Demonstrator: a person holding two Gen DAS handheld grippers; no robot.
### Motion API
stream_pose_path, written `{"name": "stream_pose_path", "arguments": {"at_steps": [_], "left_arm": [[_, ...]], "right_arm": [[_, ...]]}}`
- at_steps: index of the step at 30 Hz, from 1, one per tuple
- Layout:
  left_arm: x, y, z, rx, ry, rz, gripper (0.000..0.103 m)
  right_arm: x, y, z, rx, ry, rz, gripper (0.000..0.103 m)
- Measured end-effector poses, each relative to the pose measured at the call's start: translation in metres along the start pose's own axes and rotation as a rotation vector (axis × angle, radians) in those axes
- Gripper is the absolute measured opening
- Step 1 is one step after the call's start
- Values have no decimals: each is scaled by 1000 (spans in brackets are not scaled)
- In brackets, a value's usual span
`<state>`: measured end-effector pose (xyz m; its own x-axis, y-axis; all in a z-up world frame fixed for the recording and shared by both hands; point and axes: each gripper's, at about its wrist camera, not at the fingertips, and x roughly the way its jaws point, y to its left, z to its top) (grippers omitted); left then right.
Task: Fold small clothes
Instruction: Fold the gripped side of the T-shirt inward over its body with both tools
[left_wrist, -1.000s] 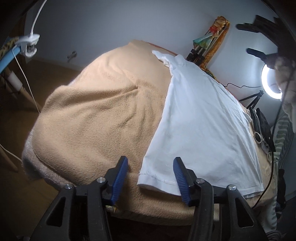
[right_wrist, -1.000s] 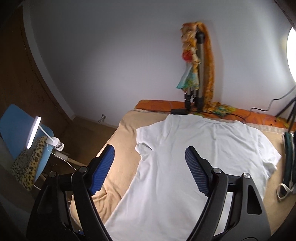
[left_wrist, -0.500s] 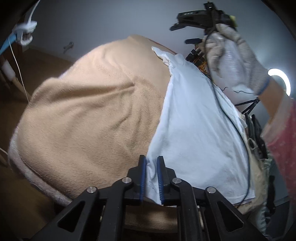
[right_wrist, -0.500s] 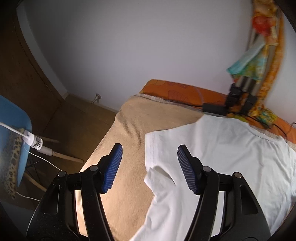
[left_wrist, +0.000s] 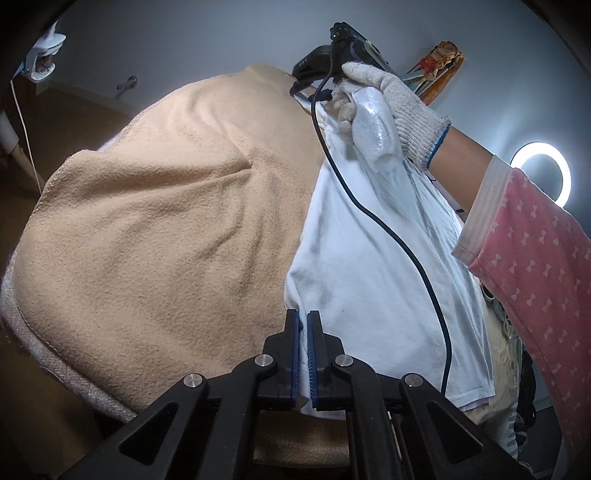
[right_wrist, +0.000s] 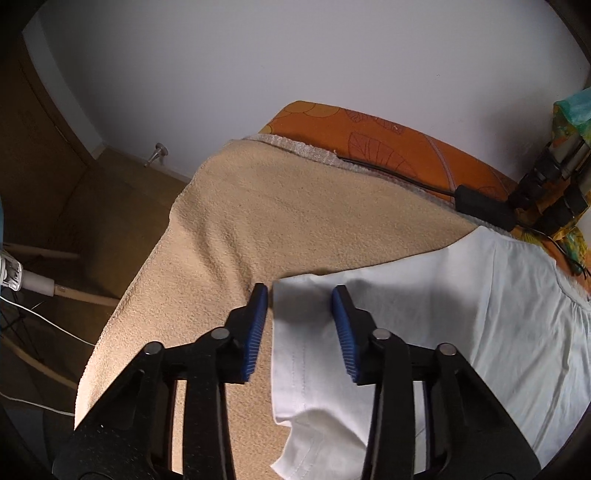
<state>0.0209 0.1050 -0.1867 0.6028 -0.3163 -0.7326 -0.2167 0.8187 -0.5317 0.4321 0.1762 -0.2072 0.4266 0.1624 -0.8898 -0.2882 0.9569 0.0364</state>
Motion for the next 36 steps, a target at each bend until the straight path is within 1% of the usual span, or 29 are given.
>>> {"name": "stream_pose_path", "arguments": {"at_steps": [1,3,4,9,15,22,25,29,32,36], "left_arm": [[-1,-1,1,0,-4,-5,1],[-3,-5,1,4,-14,-13,0],[-4,-7,1,11,-20,-14,0],[-10,-7,0,39,-41,-18,0],[-16,-14,0,68,-60,-60,0],[-21,-34,0,149,-67,-114,0],[-21,-44,-2,192,-52,-146,0],[-8,-60,-7,256,-3,-172,0],[5,-74,-15,288,38,-185,0],[18,-86,-18,311,68,-188,0]], "right_arm": [[-1,-3,0,0,2,-1,19],[-3,-10,0,7,4,9,8],[-5,-15,1,12,1,17,6],[-19,-27,4,27,-41,22,5],[-51,-44,3,33,-103,44,4],[-90,-89,-5,83,-158,50,4],[-106,-117,-10,113,-182,51,4],[-123,-157,-25,155,-201,32,4],[-127,-190,-39,190,-193,2,4],[-127,-230,-58,236,-173,-45,4]]}}
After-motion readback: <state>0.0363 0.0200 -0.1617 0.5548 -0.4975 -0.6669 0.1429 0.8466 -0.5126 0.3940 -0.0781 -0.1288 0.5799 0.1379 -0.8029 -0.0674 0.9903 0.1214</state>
